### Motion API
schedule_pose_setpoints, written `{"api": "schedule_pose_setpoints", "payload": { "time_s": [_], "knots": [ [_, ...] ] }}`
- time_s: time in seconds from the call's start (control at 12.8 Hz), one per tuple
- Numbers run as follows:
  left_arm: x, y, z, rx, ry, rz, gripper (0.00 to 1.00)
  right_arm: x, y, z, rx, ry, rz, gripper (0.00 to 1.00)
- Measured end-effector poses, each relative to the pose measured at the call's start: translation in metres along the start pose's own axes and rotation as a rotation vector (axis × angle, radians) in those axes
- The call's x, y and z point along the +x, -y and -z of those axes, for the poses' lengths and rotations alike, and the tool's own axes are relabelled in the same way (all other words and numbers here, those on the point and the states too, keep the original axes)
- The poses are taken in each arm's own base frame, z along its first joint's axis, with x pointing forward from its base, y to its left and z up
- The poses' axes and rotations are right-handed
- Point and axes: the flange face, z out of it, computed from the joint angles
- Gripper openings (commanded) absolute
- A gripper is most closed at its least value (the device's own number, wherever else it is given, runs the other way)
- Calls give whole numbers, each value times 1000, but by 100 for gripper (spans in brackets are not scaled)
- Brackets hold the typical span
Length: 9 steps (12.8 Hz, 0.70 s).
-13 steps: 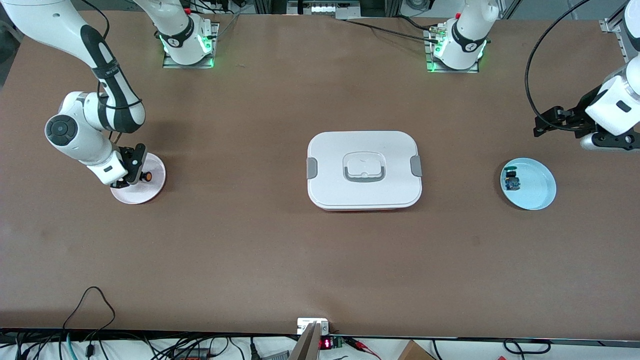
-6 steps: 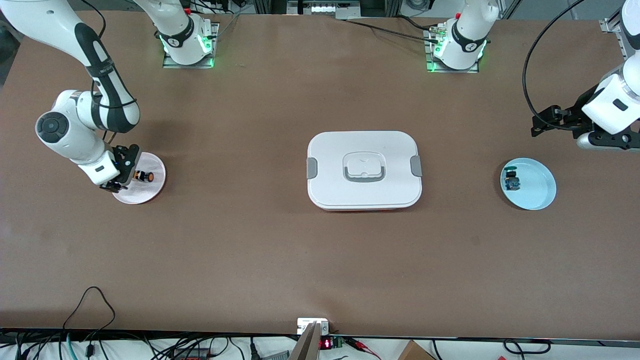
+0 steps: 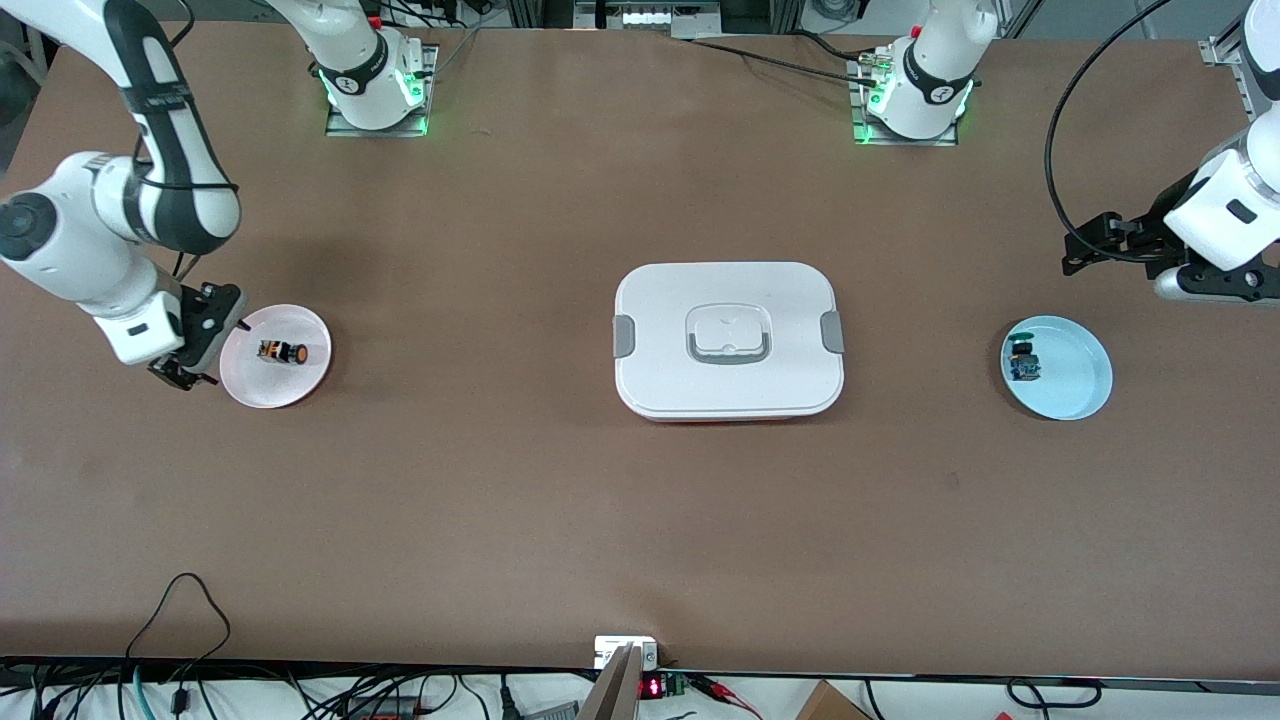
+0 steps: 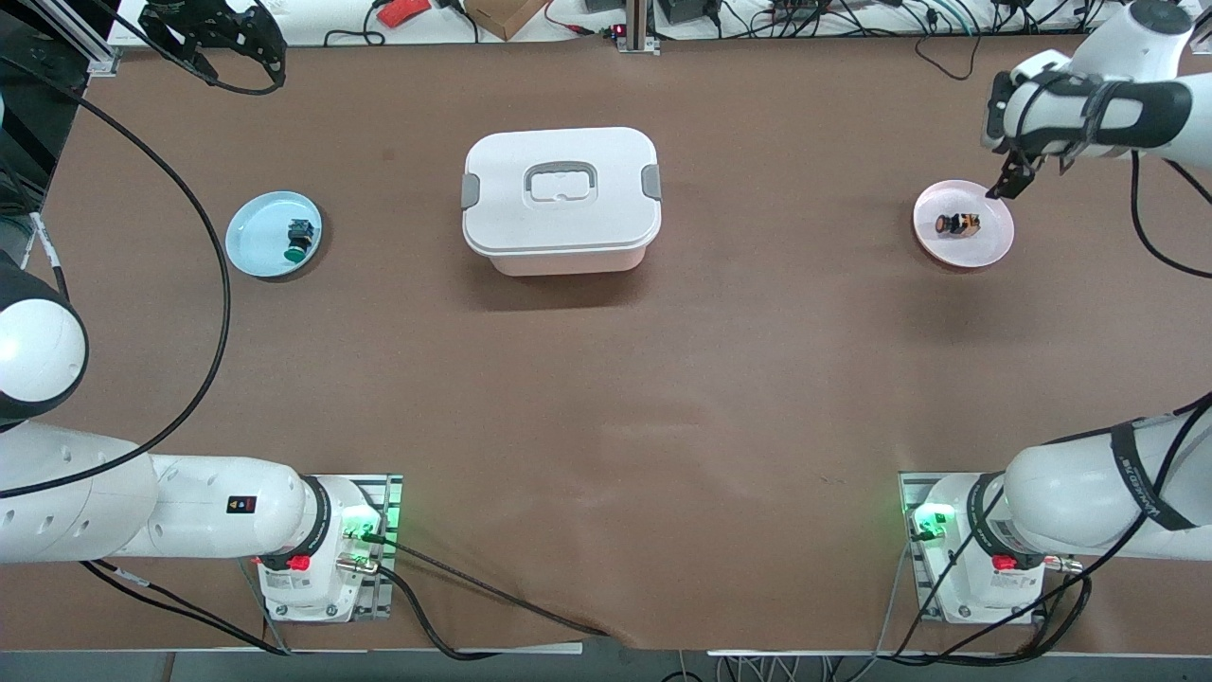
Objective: Transfer orange switch to right arm and place
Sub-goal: 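Open the right gripper to release the orange switch on the plate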
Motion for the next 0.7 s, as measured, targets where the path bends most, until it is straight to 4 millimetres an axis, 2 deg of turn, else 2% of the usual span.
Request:
{"api": "schedule_pose_setpoints", "payload": {
  "time_s": [0.16, 0.31, 0.47, 0.7],
  "knots": [
    [1, -2, 6, 1, -13, -3, 100, 16, -4, 36, 28, -25, -143, 100],
    [2, -4, 8, 1, -14, -7, 100, 29, -4, 58, 73, -16, -369, 100],
    [3, -4, 7, 1, -12, -7, 100, 40, -1, 68, 92, 0, -621, 100],
    [4, -3, 6, 1, -10, -6, 100, 56, 7, 66, 120, 39, -944, 100]
  ]
}}
